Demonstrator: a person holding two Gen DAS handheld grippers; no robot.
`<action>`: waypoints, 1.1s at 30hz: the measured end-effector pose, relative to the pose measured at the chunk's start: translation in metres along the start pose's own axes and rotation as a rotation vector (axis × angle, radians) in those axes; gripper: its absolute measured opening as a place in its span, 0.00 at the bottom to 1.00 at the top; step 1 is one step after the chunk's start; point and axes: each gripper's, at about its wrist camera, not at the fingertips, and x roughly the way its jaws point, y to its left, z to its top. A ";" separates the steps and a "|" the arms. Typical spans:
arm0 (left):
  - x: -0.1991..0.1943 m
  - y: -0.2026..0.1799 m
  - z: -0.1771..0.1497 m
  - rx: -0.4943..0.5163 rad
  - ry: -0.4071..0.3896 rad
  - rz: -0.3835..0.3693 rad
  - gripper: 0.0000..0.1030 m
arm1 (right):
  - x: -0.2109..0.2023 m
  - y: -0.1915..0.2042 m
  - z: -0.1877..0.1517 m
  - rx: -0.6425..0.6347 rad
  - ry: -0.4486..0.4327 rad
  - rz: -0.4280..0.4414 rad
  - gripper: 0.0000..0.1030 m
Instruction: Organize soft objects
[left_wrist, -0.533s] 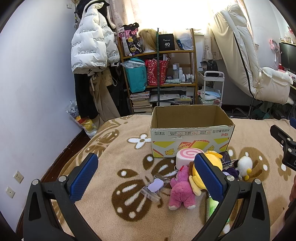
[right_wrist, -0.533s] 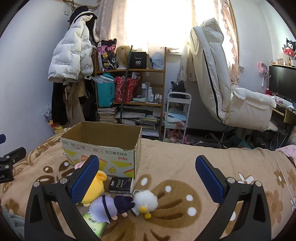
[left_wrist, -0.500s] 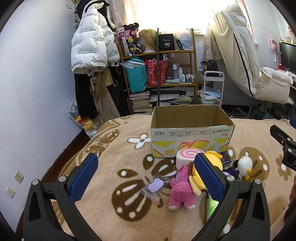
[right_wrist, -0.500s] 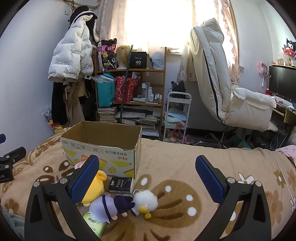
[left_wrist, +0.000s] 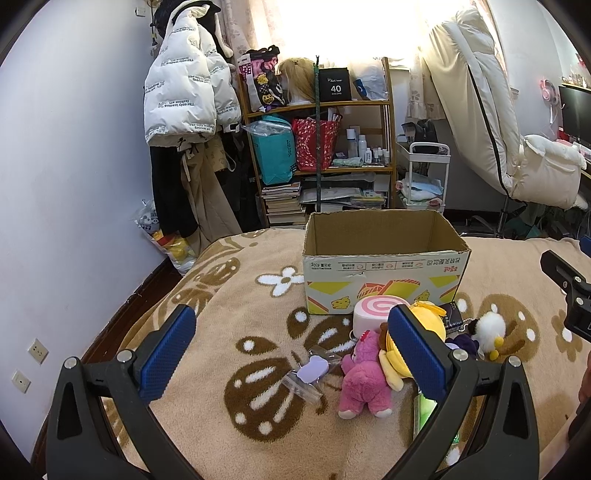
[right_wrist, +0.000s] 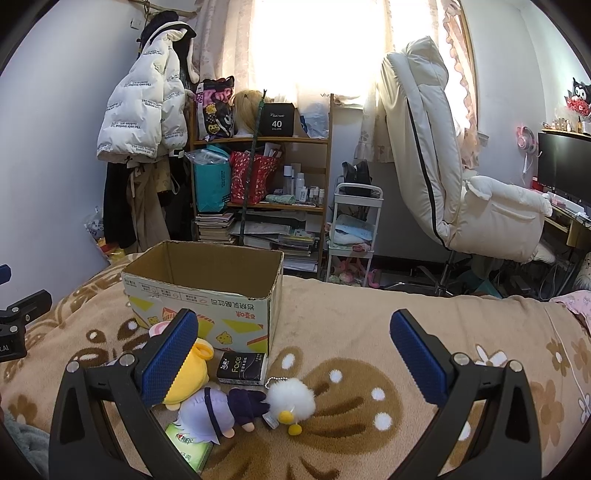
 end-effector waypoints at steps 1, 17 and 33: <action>0.000 0.000 0.000 0.000 0.001 -0.001 0.99 | 0.000 0.000 0.000 0.000 0.002 0.002 1.00; 0.000 0.005 0.001 -0.002 0.002 0.002 0.99 | 0.002 0.000 -0.001 -0.001 0.004 0.000 1.00; 0.001 0.007 0.002 0.000 0.006 0.002 0.99 | 0.002 0.003 -0.003 -0.007 0.002 -0.007 1.00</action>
